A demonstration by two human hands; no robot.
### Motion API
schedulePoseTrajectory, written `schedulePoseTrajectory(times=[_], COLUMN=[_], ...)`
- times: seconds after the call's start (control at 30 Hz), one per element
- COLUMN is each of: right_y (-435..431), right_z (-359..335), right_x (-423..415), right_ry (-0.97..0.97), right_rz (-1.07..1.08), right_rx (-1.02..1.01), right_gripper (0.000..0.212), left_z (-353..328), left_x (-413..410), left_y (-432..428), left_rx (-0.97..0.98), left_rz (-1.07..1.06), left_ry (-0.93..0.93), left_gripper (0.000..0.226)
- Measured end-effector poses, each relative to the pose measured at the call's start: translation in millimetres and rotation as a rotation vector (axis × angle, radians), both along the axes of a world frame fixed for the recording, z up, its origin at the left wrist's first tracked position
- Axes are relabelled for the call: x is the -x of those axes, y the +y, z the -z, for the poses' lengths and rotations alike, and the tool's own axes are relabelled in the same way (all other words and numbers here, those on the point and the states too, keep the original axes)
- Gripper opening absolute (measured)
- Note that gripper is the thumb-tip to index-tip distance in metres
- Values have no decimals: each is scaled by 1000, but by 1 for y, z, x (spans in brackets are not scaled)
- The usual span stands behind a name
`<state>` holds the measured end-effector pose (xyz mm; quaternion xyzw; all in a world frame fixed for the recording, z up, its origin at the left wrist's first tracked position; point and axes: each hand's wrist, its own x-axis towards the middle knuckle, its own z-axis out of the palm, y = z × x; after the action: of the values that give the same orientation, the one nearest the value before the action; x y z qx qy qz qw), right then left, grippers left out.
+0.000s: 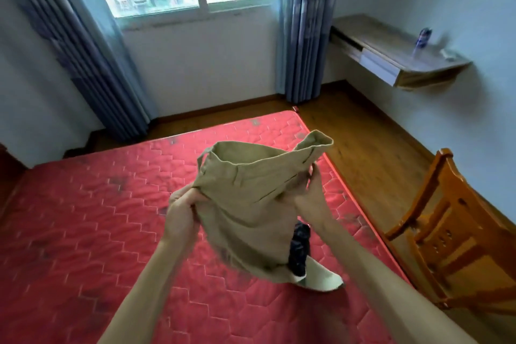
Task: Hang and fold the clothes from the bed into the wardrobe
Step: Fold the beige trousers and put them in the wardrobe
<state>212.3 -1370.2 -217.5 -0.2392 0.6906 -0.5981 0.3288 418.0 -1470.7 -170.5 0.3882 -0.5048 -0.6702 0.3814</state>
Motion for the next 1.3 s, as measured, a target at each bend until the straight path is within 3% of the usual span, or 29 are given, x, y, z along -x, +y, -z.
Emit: schedulePoseTrajectory(times=[0.1, 0.2, 0.27, 0.37, 0.43, 0.47, 0.57, 0.7, 0.83, 0.93, 1.0, 1.07, 1.13, 1.2, 1.3], right_y=[1, 1, 0, 0, -1, -3, -3, 8, 17, 14, 11, 12, 18, 19, 22], right_z=[-14, -25, -34, -37, -27, -20, -9, -15, -23, -25, -31, -35, -40, -39, -35], right_x=[4, 6, -5, -34, -54, -62, -91, -112, -97, -84, -76, -73, -78, -80, -66], right_ry=[-64, 3, 108, 260, 339, 373, 487, 420, 453, 412, 255, 221, 241, 233, 158], right_rz=[-87, -232, -319, -407, -376, -358, -369, -391, -427, -208, -69, -93, -203, -256, -454], right_rx=[17, -43, -18, 37, 82, 103, 131, 220, 190, 142, 120, 149, 205, 279, 310], right_gripper=[101, 53, 36, 54, 60, 50, 11, 12, 16, 5, 11, 13, 6, 10, 31], left_z=[-26, -41, -41, -31, -23, -23, -23, -22, -32, -36, -38, -40, -42, -34, -23], left_x=[-18, -39, -49, -56, -56, -54, -40, -22, -10, 2, 15, 28, 41, 49, 51], left_y=[-4, -12, -16, -18, -5, 7, 39, 62, 83, 91, 97, 104, 98, 85, 68], left_rx=[14, 42, 102, 117, 74, 62, 52, -38, 21, 135, 209, 187, 110, 132, 257], left_rz=[-31, -67, -79, -60, -62, -66, 39, 142, 232, 155, 44, 40, 50, -10, -117], left_ry=[67, 56, -43, -297, -485, -503, -369, -317, -347, -419, -584, -609, -497, -485, -499], left_gripper=[55, 40, 43, 24, 51, 57, 75, 139, 135, 139, 143, 121, 74, 42, 28])
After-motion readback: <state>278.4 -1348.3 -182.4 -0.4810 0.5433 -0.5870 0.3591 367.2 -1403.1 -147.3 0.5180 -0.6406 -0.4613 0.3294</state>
